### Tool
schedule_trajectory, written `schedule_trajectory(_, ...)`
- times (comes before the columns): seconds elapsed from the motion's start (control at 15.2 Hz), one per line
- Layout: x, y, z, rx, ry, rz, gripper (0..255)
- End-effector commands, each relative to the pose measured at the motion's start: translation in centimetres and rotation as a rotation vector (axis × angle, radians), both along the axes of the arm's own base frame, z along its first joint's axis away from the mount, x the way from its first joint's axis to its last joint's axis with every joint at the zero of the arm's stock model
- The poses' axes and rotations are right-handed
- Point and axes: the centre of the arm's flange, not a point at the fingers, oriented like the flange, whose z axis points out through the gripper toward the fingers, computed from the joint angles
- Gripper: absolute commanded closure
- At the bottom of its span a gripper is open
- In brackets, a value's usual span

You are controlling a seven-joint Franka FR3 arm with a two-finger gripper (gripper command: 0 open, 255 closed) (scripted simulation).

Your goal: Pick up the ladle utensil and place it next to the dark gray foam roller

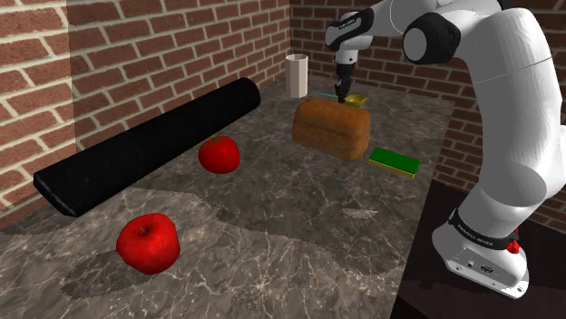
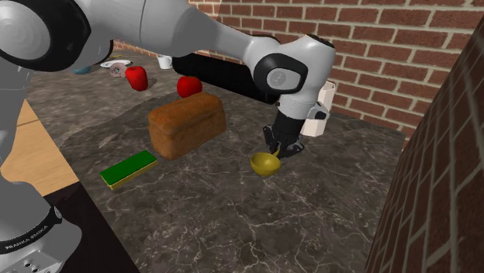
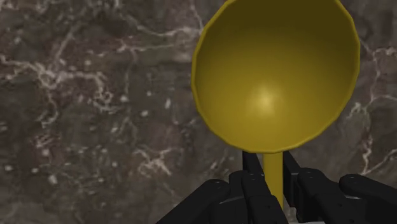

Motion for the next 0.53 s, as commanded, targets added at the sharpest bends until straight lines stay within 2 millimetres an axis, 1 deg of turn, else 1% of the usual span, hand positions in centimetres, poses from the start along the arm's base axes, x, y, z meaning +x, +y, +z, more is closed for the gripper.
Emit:
schedule_trajectory(0.0, 0.0, 0.0, 0.8, 0.0, 0.0, 0.0, 255)
schedule_trajectory(0.46, 0.0, 0.0, 4.5, 0.0, 0.0, 0.0, 255)
